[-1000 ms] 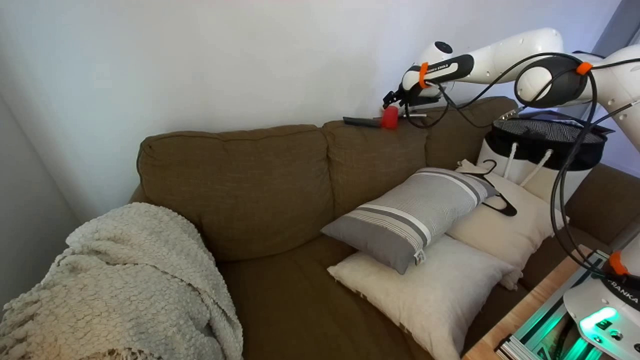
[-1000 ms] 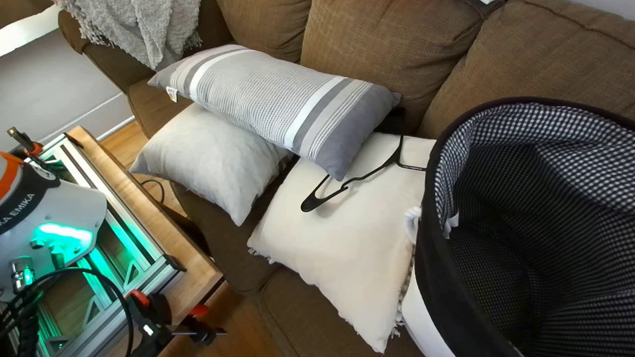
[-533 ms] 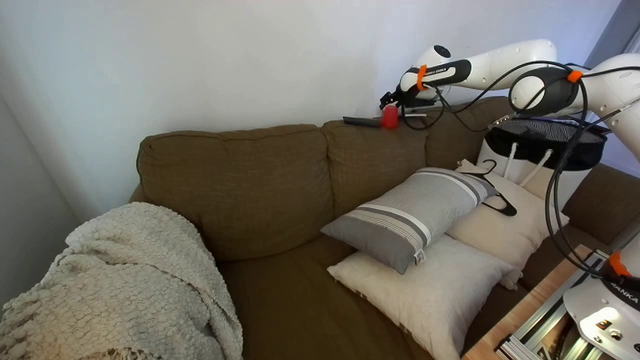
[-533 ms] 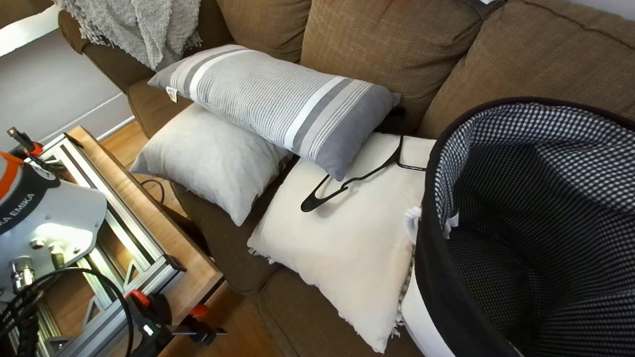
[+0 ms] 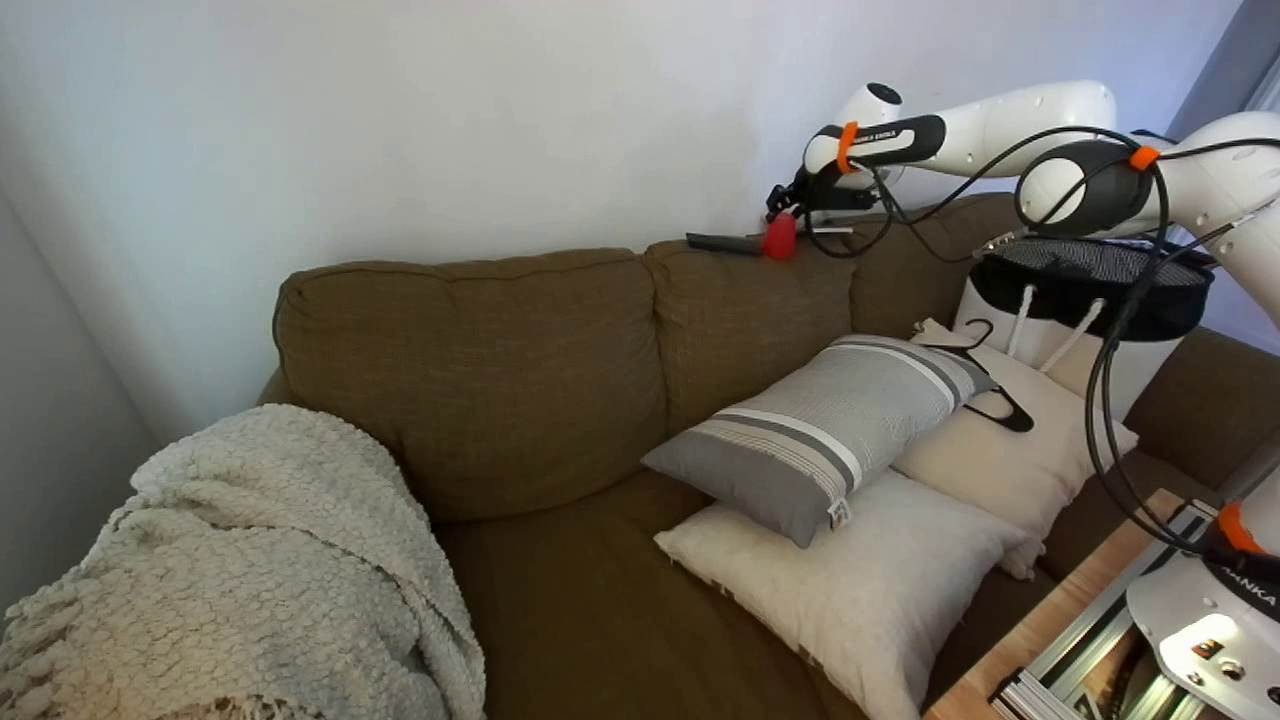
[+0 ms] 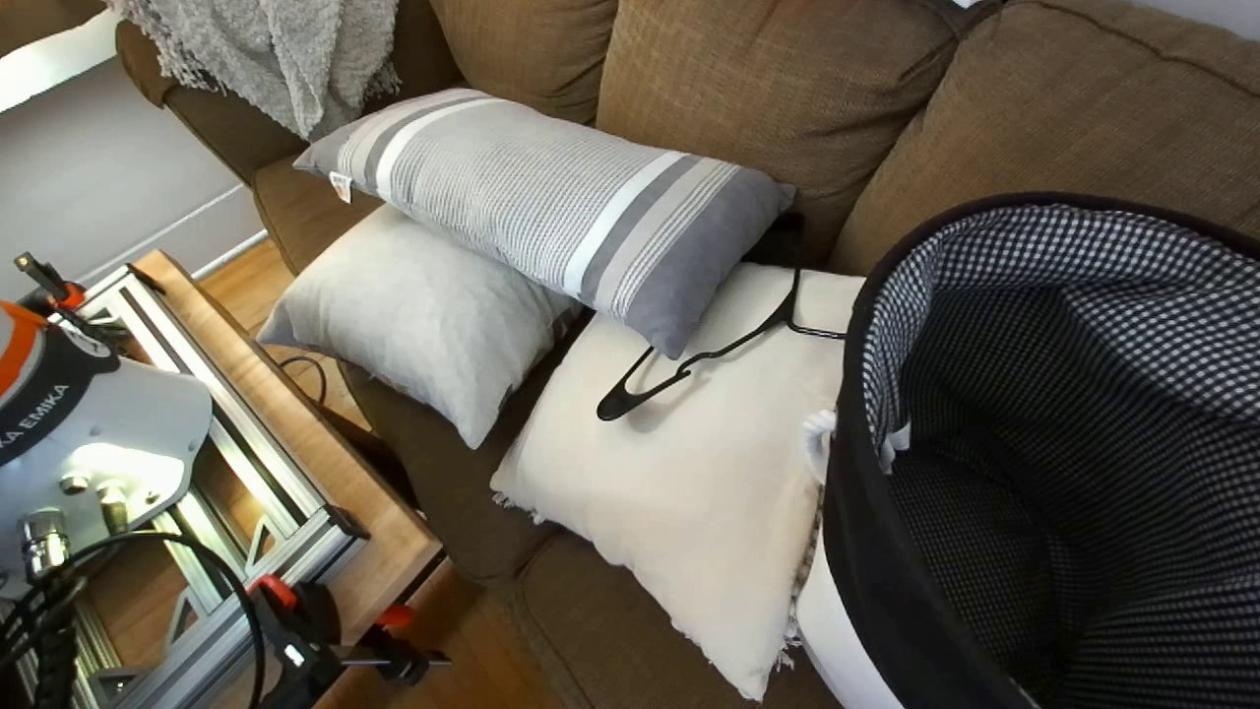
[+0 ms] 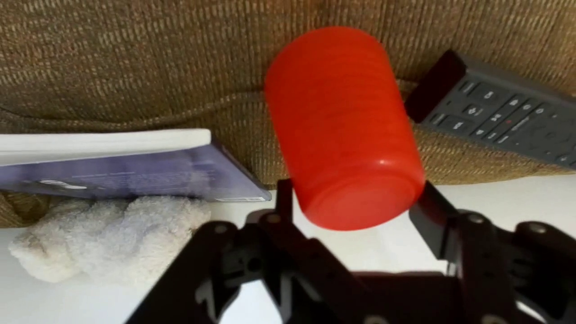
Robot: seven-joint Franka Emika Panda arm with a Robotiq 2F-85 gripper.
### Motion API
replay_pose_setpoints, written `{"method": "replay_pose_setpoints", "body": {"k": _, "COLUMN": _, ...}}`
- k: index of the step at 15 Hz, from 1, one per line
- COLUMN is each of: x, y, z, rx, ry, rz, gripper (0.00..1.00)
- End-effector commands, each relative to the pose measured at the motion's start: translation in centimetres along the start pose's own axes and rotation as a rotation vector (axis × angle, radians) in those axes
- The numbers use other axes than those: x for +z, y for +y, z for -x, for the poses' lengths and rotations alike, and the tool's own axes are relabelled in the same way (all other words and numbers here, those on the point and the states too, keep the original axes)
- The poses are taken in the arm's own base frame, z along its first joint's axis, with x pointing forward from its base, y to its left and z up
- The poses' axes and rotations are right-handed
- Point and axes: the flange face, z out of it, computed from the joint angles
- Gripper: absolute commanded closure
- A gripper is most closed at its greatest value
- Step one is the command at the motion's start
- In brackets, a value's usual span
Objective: Move the orange cup from the couch headrest to the pillow
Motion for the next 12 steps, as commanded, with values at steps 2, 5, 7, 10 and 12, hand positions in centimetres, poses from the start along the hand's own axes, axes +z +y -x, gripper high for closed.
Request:
{"method": "replay_pose_setpoints", "body": {"k": 2, "x": -3.7, "y": 0.3, "z": -2.0, "rx": 0.020, "ry": 0.003, "rz": 0.035, "gripper": 0.59}}
{"method": "replay_pose_setpoints", "body": {"k": 5, "x": -7.7, "y": -0.8, "z": -3.6, "rx": -0.029, "ry": 0.010, "rz": -0.026, "gripper": 0.59}}
{"method": "replay_pose_setpoints", "body": {"k": 7, "x": -9.9, "y": -1.3, "z": -3.8, "rx": -0.040, "ry": -0.043, "rz": -0.024, "gripper": 0.59}}
{"method": "replay_pose_setpoints", "body": {"k": 10, "x": -13.1, "y": -0.7, "z": -3.1, "rx": 0.010, "ry": -0.101, "rz": 0.039, "gripper": 0.59}}
{"method": "replay_pose_setpoints", "body": {"k": 12, "x": -14.7, "y": -0.1, "z": -2.4, "rx": 0.077, "ry": -0.117, "rz": 0.090, "gripper": 0.59}}
